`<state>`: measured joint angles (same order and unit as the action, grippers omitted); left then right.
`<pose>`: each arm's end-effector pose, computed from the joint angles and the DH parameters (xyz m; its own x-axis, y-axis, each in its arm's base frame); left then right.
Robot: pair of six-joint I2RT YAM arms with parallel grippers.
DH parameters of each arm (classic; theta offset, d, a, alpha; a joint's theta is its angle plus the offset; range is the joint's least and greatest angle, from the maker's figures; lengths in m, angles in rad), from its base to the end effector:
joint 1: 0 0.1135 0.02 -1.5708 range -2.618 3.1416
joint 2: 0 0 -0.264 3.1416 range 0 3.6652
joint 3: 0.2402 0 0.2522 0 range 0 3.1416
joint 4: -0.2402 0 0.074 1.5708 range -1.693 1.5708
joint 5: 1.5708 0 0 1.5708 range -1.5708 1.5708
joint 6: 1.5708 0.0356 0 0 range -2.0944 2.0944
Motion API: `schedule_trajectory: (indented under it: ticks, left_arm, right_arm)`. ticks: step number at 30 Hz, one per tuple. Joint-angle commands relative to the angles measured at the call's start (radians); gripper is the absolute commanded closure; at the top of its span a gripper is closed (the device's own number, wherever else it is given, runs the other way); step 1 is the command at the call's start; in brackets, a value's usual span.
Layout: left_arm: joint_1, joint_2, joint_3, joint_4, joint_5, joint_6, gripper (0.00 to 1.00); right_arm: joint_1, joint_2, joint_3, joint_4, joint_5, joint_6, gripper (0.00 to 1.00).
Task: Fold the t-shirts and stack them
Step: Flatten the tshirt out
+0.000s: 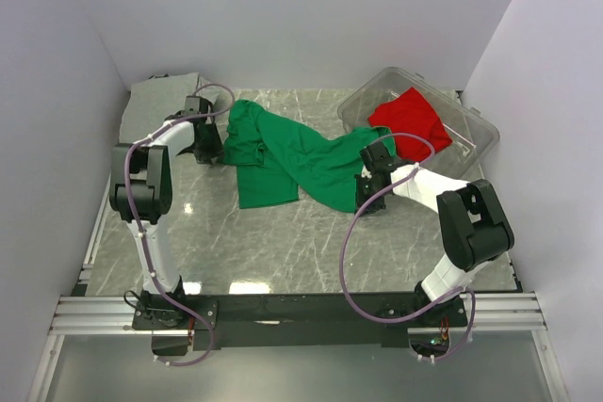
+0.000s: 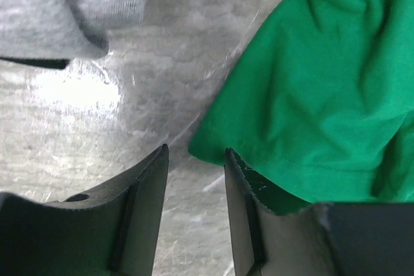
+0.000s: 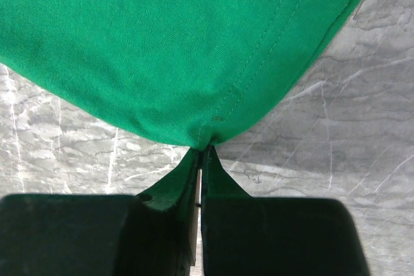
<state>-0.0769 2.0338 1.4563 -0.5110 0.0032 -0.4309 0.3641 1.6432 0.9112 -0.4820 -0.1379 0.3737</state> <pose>0.4255 -0.0329 0.1691 -0.8353 -0.3546 -0.4202 -0.2978 0.9342 -0.1963 0.2782 0.1113 0.1553 -0.9603 0.0210 -0.2782 -0.0505 0.9676 0.2474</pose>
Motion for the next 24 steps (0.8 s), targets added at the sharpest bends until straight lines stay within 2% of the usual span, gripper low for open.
schedule_trajectory:
  ticks: [1,6,12,19,24]
  left_arm:
    - [0.003,0.029,0.047,0.023,0.018,0.009,0.57]
    - [0.003,0.039,0.039,0.015,0.017,0.012,0.68]
    - [0.003,0.042,-0.011,0.042,0.072,0.009,1.00]
    - [0.018,-0.023,0.042,0.034,0.115,-0.055,1.00]
    - [0.042,-0.142,0.134,0.035,0.138,-0.159,1.00]
  right_arm:
    - [0.007,0.000,-0.015,0.003,0.060,0.005,1.00]
    - [0.007,-0.009,-0.024,0.005,0.063,0.014,1.00]
    - [0.007,-0.032,-0.017,-0.003,0.064,0.030,1.00]
    - [-0.002,-0.108,0.147,-0.102,0.077,0.048,1.00]
    - [-0.007,-0.128,0.385,-0.190,0.099,0.059,1.00]
